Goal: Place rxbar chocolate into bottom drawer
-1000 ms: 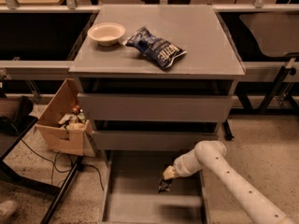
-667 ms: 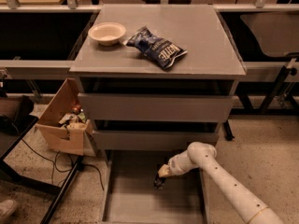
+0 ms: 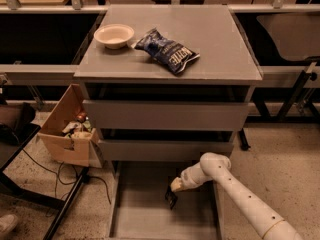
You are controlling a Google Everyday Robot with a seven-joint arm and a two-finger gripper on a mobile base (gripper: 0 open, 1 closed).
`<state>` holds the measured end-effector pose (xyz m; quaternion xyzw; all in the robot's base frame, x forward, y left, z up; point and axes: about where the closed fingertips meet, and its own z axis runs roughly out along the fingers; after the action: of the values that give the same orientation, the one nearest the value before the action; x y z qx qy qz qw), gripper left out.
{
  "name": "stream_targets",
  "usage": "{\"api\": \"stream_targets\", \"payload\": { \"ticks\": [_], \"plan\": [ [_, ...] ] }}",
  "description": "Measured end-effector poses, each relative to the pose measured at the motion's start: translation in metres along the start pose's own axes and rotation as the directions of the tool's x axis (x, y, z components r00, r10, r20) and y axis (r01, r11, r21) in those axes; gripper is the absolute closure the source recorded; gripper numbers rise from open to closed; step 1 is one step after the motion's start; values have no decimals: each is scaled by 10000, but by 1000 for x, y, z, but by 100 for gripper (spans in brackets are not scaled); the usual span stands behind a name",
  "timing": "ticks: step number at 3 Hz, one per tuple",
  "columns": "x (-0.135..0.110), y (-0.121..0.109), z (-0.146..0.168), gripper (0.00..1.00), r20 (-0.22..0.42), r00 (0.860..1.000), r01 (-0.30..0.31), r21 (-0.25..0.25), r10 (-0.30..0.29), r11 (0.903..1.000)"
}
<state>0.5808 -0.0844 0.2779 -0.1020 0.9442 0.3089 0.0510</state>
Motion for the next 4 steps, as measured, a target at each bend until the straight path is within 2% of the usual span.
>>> {"api": "stream_targets", "payload": {
  "ticks": [2,3,4],
  "plan": [
    [0,0,0,11,-1,10000,0,0,0,10000],
    [0,0,0,0,-2,10000,1,-2,-1,10000],
    [3,6,7,0,-160,9996,233,-242,-237,9994]
  ]
}}
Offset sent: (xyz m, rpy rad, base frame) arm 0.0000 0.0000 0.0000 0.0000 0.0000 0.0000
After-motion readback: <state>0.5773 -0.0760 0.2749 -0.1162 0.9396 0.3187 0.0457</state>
